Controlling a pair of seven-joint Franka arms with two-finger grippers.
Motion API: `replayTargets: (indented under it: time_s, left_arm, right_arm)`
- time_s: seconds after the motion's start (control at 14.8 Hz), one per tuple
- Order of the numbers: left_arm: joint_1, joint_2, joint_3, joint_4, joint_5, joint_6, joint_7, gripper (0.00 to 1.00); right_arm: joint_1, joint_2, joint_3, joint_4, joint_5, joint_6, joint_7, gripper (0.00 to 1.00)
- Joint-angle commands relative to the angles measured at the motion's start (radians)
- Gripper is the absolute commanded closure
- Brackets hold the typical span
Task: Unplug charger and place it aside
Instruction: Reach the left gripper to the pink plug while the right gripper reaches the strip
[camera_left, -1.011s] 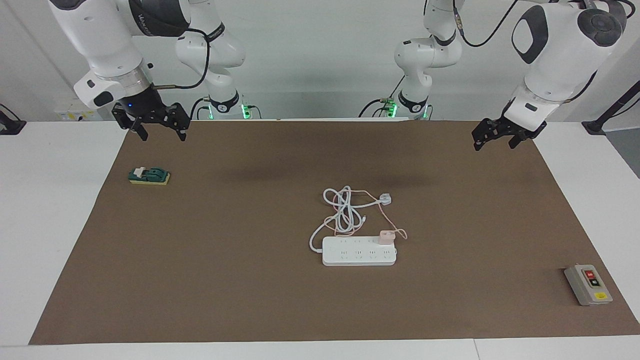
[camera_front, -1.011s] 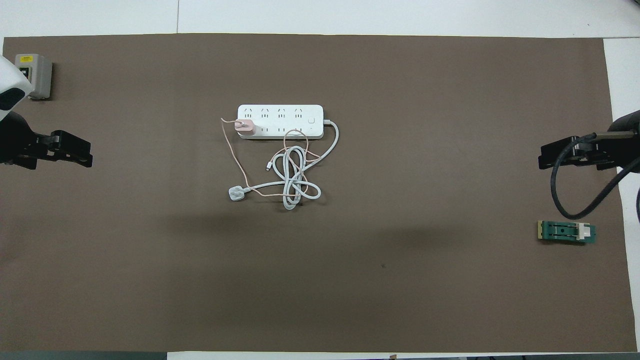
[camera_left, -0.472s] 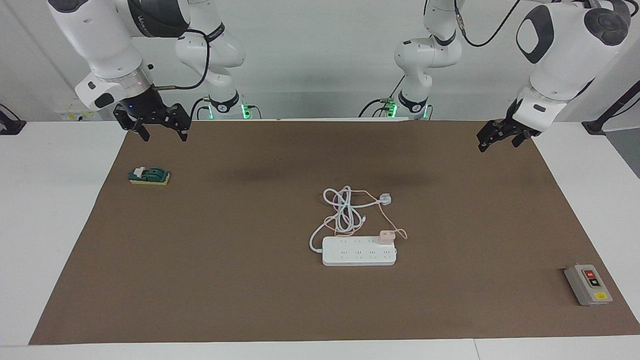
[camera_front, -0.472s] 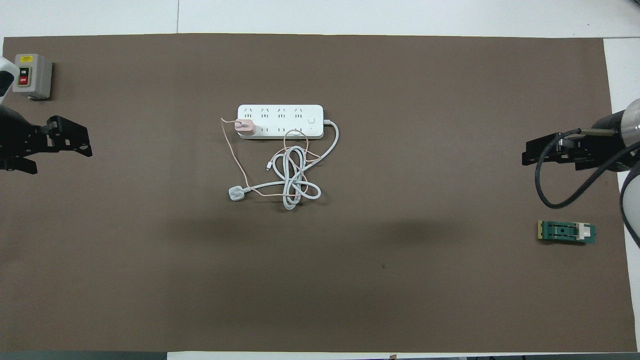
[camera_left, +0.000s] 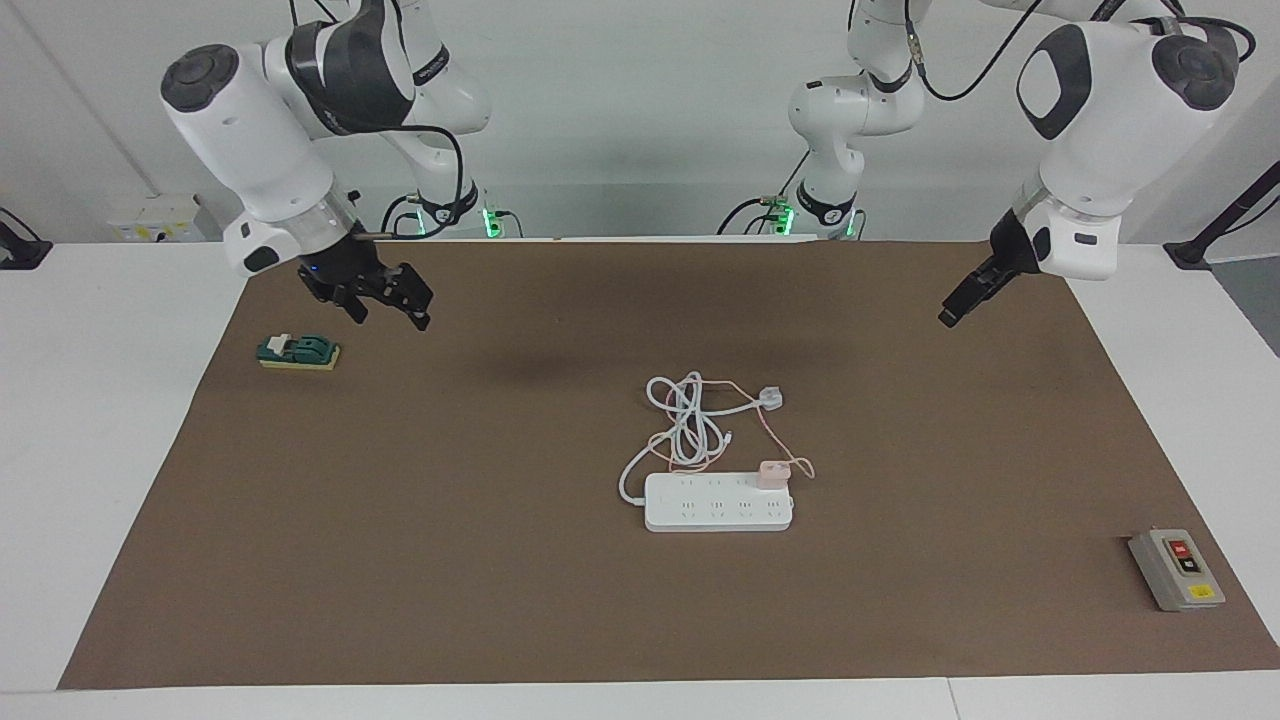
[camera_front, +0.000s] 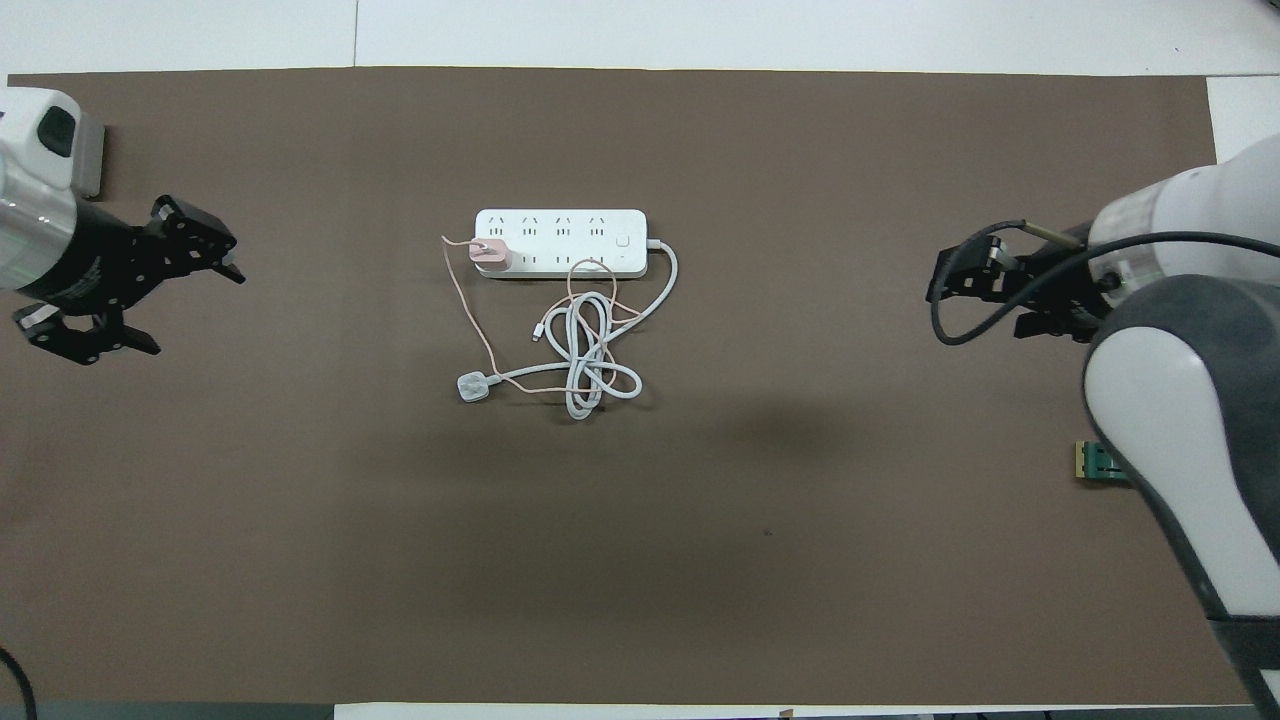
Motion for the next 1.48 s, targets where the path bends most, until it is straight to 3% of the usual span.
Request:
replayTargets:
  time_s: [0.0, 0.27, 0.4, 0.54, 0.61, 0.74, 0.88, 1.08, 1.21, 1.42]
  left_arm:
    - [-0.039, 0.047, 0.009, -0.008, -0.012, 0.122, -0.341, 0.00]
    - [-0.093, 0.086, 0.012, -0.050, -0.011, 0.256, -0.585, 0.00]
    - [-0.107, 0.086, 0.012, -0.085, -0.009, 0.303, -0.654, 0.00]
    - [-0.168, 0.092, 0.014, -0.151, 0.001, 0.383, -0.758, 0.00]
    - [-0.177, 0.100, 0.012, -0.156, 0.001, 0.415, -0.797, 0.00]
    - [-0.217, 0.153, 0.015, -0.151, 0.006, 0.451, -0.877, 0.00]
    - [-0.234, 0.199, 0.015, -0.143, 0.021, 0.487, -0.891, 0.00]
    - [-0.260, 0.255, 0.018, -0.143, 0.024, 0.563, -0.940, 0.00]
    - [-0.262, 0.271, 0.018, -0.143, 0.037, 0.570, -0.940, 0.00]
    - [-0.277, 0.322, 0.020, -0.091, 0.052, 0.569, -0.978, 0.00]
  right_arm:
    - [0.077, 0.094, 0.002, 0.001, 0.096, 0.166, 0.172, 0.00]
    - [0.197, 0.202, 0.005, -0.016, 0.303, 0.478, 0.486, 0.00]
    - [0.258, 0.304, 0.005, 0.062, 0.401, 0.537, 0.525, 0.00]
    - [0.297, 0.467, 0.005, 0.230, 0.498, 0.529, 0.687, 0.09]
    - [0.303, 0.512, 0.007, 0.278, 0.500, 0.517, 0.752, 0.10]
    - [0.305, 0.552, 0.011, 0.300, 0.503, 0.512, 0.787, 0.01]
    - [0.311, 0.595, 0.013, 0.334, 0.547, 0.477, 0.809, 0.00]
    - [0.318, 0.781, 0.011, 0.559, 0.578, 0.397, 0.829, 0.00]
    - [0.308, 0.833, 0.005, 0.639, 0.580, 0.330, 0.831, 0.00]
    - [0.274, 0.849, -0.003, 0.658, 0.581, 0.276, 0.827, 0.00]
